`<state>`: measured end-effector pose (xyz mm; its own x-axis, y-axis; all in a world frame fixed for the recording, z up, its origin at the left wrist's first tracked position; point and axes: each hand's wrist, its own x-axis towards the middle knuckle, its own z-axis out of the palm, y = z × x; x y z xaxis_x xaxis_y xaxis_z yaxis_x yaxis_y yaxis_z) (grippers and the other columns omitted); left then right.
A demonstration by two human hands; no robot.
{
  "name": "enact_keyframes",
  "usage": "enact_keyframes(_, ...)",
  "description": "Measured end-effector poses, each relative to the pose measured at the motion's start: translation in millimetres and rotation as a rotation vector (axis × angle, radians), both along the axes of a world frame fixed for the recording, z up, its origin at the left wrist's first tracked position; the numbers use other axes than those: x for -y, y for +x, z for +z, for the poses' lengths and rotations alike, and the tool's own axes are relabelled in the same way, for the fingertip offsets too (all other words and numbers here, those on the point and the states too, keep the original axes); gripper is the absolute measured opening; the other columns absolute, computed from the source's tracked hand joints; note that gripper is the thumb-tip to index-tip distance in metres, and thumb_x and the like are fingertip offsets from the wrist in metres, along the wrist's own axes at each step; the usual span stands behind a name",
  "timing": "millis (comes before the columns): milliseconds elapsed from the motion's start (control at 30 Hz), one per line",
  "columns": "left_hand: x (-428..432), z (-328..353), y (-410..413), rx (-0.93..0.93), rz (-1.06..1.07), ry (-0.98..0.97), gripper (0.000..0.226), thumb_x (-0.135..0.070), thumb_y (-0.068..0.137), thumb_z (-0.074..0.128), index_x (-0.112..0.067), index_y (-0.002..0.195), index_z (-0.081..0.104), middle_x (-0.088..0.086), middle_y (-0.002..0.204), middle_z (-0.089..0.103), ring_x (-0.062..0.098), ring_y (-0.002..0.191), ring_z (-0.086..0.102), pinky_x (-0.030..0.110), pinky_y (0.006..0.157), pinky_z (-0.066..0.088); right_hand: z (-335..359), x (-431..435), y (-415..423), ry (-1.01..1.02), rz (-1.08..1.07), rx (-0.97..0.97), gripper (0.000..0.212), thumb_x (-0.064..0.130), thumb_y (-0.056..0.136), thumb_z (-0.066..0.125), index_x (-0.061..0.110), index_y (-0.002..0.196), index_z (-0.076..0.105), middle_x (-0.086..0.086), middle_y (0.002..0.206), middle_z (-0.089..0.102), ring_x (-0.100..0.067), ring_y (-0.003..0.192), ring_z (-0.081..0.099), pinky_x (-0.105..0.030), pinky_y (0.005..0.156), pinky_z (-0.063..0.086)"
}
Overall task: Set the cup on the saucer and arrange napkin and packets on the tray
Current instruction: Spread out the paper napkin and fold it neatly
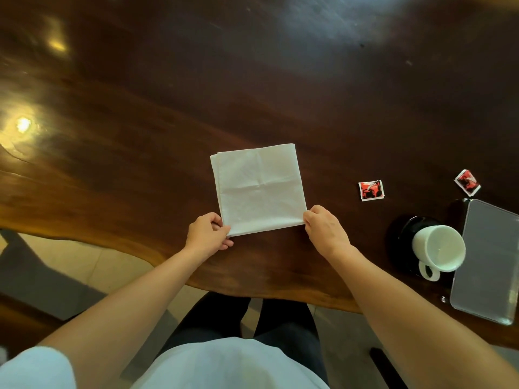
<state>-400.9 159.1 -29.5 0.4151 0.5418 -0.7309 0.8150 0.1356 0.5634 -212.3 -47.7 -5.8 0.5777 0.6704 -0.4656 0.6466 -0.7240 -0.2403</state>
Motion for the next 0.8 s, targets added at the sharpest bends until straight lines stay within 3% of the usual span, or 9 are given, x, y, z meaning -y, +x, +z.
enact_keyframes(167,4,1,-6,-0.053,-0.322,0.228,0.017,-0.024,0.094,0.066,-0.02,0.081,0.056,0.003,0.068,0.068,0.015,0.055,0.069,0.034,0.059,0.058,2,0,6,-0.091,0.036,-0.023,0.014,-0.003,0.092,0.058,0.002,0.099,0.069,-0.008,0.102,0.057,-0.026,0.086,0.058,-0.037,0.075,0.055)
enact_keyframes(333,-1,7,-9,-0.14,-0.485,0.455,0.037,-0.043,0.089,0.07,-0.024,0.069,0.045,-0.003,0.065,0.059,0.016,0.058,0.056,0.029,0.049,0.041,18,-19,14,-0.25,-0.03,-0.14,0.019,-0.005,0.088,0.06,0.001,0.104,0.065,-0.005,0.095,0.051,-0.027,0.084,0.056,-0.037,0.071,0.051)
enact_keyframes(467,-8,13,-5,-0.067,-0.682,0.586,0.042,-0.045,0.083,0.077,-0.029,0.07,0.039,-0.009,0.066,0.054,0.01,0.057,0.054,0.028,0.05,0.046,35,-38,23,-0.435,0.082,-0.157,0.009,0.003,0.087,0.057,0.007,0.092,0.064,-0.007,0.086,0.055,-0.029,0.076,0.06,-0.038,0.067,0.055)
enact_keyframes(533,-10,14,-2,-0.021,-0.71,0.588,0.039,-0.039,0.082,0.078,-0.027,0.073,0.043,-0.01,0.069,0.053,0.01,0.06,0.053,0.028,0.053,0.048,36,-44,23,-0.342,0.069,-0.1,0.013,0.004,0.088,0.052,0.008,0.084,0.063,-0.009,0.087,0.06,-0.031,0.078,0.063,-0.039,0.068,0.056)
enact_keyframes(600,-10,14,-2,-0.016,-0.787,0.592,0.032,-0.042,0.085,0.075,-0.027,0.078,0.048,-0.01,0.074,0.053,0.012,0.065,0.054,0.029,0.057,0.049,33,-48,19,-0.136,0.006,-0.007,0.017,0.009,0.093,0.052,0.008,0.1,0.067,-0.008,0.099,0.062,-0.03,0.092,0.061,-0.041,0.075,0.056)
enact_keyframes(700,-6,14,1,0.044,-0.873,0.692,0.027,-0.05,0.088,0.068,-0.024,0.091,0.06,-0.006,0.085,0.058,0.015,0.075,0.055,0.033,0.064,0.056,24,-60,8,0.112,-0.031,0.055,0.032,0.022,0.097,0.055,0.013,0.128,0.059,-0.005,0.119,0.06,-0.025,0.108,0.053,-0.037,0.085,0.052)
enact_keyframes(800,-2,16,16,0.132,-0.793,0.834,0.03,-0.038,0.088,0.072,-0.015,0.105,0.065,0.005,0.098,0.061,0.022,0.083,0.057,0.035,0.066,0.057,13,-80,-4,0.207,0.027,0.053,0.051,0.031,0.097,0.056,0.017,0.144,0.044,-0.007,0.142,0.051,-0.027,0.131,0.044,-0.041,0.103,0.044)
